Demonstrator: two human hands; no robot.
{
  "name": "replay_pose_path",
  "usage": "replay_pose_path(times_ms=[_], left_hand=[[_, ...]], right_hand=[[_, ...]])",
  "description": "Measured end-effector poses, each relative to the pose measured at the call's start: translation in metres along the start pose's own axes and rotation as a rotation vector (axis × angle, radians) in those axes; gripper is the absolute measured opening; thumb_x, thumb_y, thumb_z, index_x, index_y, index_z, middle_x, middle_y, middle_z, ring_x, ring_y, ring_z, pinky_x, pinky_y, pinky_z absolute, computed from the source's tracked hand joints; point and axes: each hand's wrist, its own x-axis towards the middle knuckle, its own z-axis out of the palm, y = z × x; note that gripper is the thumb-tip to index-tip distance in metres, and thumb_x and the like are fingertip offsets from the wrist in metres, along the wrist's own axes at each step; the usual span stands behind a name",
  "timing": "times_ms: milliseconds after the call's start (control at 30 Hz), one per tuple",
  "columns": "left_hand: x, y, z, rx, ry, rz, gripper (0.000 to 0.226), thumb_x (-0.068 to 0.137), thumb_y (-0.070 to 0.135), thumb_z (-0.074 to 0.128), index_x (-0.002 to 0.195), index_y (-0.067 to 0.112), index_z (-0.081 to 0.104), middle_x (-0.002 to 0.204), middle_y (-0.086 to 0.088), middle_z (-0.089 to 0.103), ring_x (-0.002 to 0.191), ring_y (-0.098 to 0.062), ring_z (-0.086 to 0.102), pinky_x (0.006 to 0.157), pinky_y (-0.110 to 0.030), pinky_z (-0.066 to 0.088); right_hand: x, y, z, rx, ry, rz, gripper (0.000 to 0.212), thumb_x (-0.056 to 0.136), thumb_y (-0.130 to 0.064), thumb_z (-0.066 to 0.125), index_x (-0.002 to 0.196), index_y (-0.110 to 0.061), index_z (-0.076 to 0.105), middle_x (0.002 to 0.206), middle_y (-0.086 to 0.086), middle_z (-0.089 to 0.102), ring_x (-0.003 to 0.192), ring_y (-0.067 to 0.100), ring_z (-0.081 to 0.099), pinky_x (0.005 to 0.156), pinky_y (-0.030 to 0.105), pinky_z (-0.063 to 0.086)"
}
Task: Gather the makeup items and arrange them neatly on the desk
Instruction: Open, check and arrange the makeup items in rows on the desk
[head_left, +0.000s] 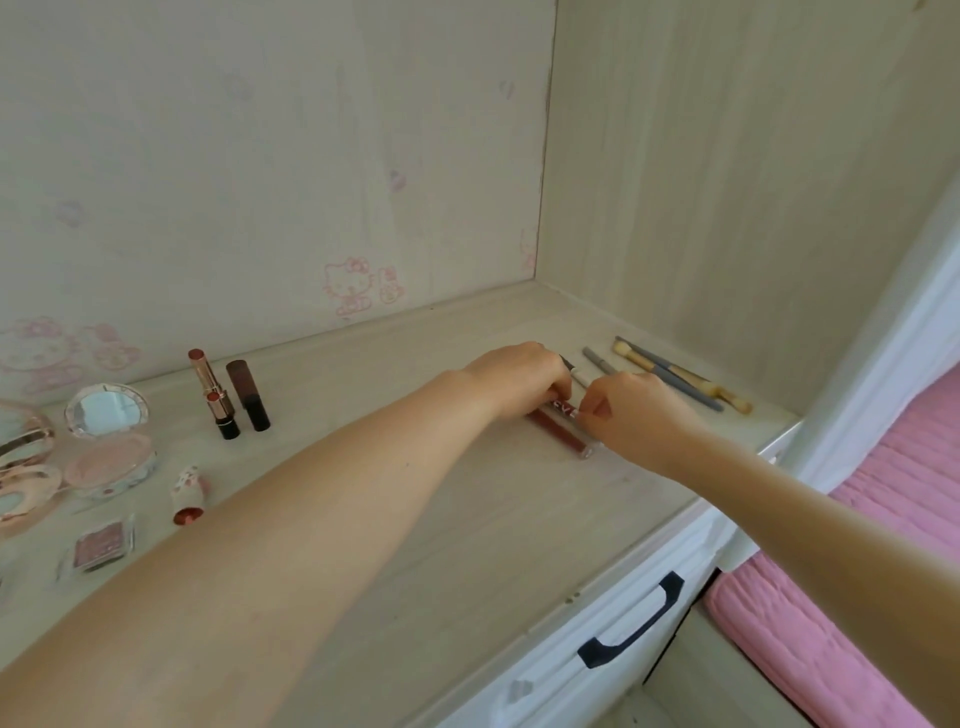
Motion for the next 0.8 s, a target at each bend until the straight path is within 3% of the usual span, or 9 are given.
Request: replay_pose_path(times_ms=[100,267,500,567,667,800], left_hand=[[-0.001,0.000,-0.003,-0.002,-0.021,-0.008,0.027,0.093,0.015,0.055,0.115,0.023,0.067,0.115,-0.007,0.063,0.105,-0.026,0.058,0.083,-0.031,0.047],[-0.003,-0.002,-0.008,0.101,-0.032,0.050,0.023,0.091,0.015,0.054,0.109,0.023,0.067,0.106,-0.008,0.061,0.098,-0.029,0.059,0.081,-0.040,0.051],[-0.024,-0.007,-0.034,0.076,0.203,0.100,0.021,0.099,0.020,0.046,0.113,0.013,0.061,0.108,-0.005,0.062,0.108,-0.022,0.052,0.084,-0.041,0.046],[-0.039,-0.010,-0.039,0.035,0.282,0.107,0.019,0.099,0.020,0.047,0.109,0.012,0.061,0.106,-0.004,0.060,0.103,-0.021,0.054,0.081,-0.039,0.046],[-0.066,-0.018,-0.043,-0.004,0.408,0.124,0.017,0.099,0.020,0.048,0.104,0.012,0.061,0.101,-0.002,0.059,0.093,-0.020,0.055,0.074,-0.036,0.046],[-0.105,-0.029,-0.048,-0.037,0.480,0.126,0.017,0.098,0.019,0.049,0.105,0.012,0.062,0.098,0.000,0.058,0.087,-0.018,0.055,0.073,-0.038,0.047]], right_hand=[[0.003,0.000,0.005,-0.005,0.021,0.021,0.026,0.093,-0.027,0.048,0.091,-0.016,0.071,0.091,0.006,0.066,0.080,0.024,0.062,0.069,0.036,0.056],[0.002,-0.001,0.008,0.081,0.102,0.045,0.024,0.096,-0.028,0.052,0.094,-0.012,0.070,0.091,0.006,0.066,0.077,0.021,0.061,0.066,0.031,0.052],[-0.005,-0.016,-0.017,0.363,0.282,0.050,0.018,0.095,-0.028,0.055,0.100,-0.013,0.064,0.089,0.002,0.064,0.075,0.022,0.059,0.066,0.032,0.048],[-0.005,-0.022,-0.024,0.505,0.273,0.063,0.016,0.094,-0.029,0.054,0.100,-0.016,0.064,0.089,-0.002,0.067,0.069,0.021,0.060,0.060,0.030,0.049],[-0.010,-0.036,-0.030,0.693,0.222,0.083,0.022,0.095,-0.031,0.053,0.087,-0.014,0.066,0.070,-0.004,0.067,0.057,0.019,0.051,0.053,0.029,0.044],[-0.020,-0.061,-0.029,0.842,0.157,0.043,0.036,0.094,-0.036,0.053,0.076,-0.009,0.070,0.065,0.006,0.057,0.060,0.019,0.047,0.062,0.033,0.042]])
